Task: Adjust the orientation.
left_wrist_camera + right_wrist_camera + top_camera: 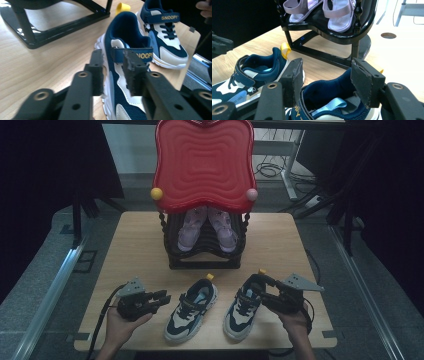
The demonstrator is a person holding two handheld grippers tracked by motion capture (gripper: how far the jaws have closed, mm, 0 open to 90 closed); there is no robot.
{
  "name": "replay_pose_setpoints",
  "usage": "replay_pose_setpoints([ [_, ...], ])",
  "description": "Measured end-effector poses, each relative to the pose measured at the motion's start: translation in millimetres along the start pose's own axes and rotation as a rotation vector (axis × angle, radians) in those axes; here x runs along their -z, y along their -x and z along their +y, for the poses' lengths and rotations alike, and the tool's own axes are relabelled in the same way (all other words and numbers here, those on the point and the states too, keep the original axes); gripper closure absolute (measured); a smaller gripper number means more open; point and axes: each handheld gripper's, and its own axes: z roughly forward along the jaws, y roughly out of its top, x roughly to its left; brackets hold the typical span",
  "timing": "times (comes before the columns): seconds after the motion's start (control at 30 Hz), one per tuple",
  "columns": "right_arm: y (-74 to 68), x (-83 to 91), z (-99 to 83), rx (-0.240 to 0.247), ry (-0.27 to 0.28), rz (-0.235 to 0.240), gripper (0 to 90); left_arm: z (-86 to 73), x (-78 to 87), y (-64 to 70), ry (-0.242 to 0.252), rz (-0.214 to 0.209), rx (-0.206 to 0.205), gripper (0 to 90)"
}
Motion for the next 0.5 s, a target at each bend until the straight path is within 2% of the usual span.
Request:
replay_pose_setpoints([
  [0.17, -0.1, -5.0, -2.7, -0.001, -0.02, -0.002, 43.9, 1.1, -3.1, 5.8, -0.025, -0.021, -0.014, 83.3],
  [0.5, 1.8, -2.4, -1.0, -0.021, -0.001, 0.003, 44.2, 1.7, -12.4, 19.1, -0.057, -0.084, -0.021, 86.9],
])
